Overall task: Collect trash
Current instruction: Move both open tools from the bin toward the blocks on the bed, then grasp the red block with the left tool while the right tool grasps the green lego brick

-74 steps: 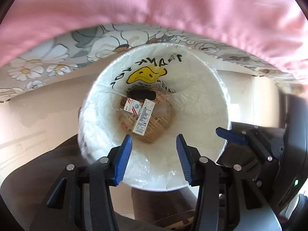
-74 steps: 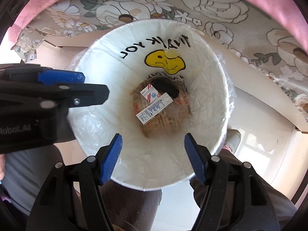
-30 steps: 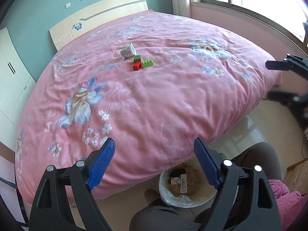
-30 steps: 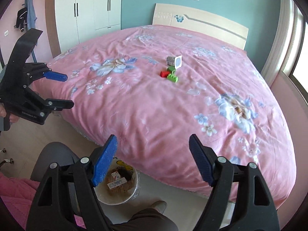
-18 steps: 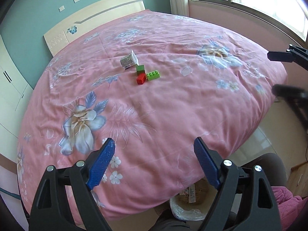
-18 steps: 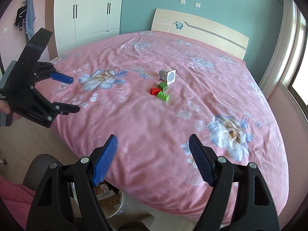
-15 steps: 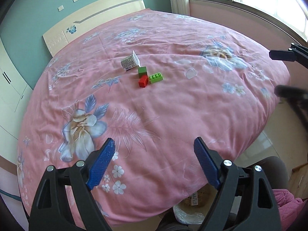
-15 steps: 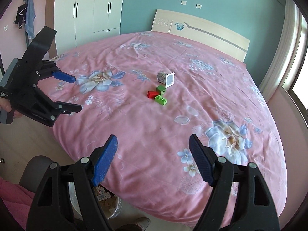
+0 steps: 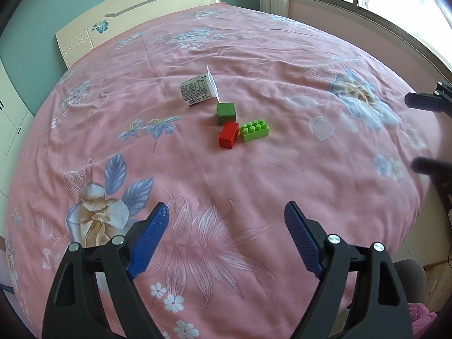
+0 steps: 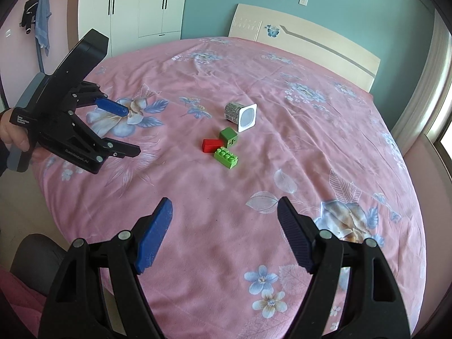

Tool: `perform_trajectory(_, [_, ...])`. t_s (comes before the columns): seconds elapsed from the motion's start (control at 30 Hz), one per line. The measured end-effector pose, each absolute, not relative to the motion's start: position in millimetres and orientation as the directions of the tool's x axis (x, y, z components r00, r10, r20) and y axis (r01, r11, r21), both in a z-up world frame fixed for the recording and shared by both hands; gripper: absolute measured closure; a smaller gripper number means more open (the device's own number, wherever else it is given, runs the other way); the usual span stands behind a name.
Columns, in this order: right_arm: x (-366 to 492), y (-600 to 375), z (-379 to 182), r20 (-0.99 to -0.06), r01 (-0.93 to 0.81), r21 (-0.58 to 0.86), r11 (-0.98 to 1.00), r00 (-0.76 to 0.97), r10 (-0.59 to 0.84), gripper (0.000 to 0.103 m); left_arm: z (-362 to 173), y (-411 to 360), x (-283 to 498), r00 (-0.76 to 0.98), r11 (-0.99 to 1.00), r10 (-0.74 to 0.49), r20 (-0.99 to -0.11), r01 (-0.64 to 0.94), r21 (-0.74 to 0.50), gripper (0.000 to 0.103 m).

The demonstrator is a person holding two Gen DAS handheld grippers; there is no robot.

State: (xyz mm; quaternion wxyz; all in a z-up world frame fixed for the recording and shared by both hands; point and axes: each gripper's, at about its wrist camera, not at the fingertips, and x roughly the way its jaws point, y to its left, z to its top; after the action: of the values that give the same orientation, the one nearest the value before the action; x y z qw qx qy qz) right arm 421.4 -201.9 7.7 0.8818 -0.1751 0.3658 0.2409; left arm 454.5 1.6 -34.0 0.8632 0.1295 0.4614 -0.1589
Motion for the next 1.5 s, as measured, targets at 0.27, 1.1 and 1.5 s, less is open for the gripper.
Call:
perform_trajectory(0.27, [477,-191,-32,-0.759,-0.577,-0.111,0.809,0.575,0.306,0.027,-72,-5,509,0.495,0.91,-0.155,-0.855,0.408,0.071,0.017])
perform_trajectory(1.1, [616,-137,-126,-0.832,-0.758,0.016,0.651,0.351,0.429,0.046,-120,-26,597,0.416,0.886,-0.295,-0.86,0.457,-0.083,0.057])
perform_trajectory(1.5, [609,-125,-127,-0.839,-0.763,0.026,0.646,0.335,0.429,0.08,-121,-30,599,0.411,0.893,-0.311,-0.857,0.434,-0.116,0.081])
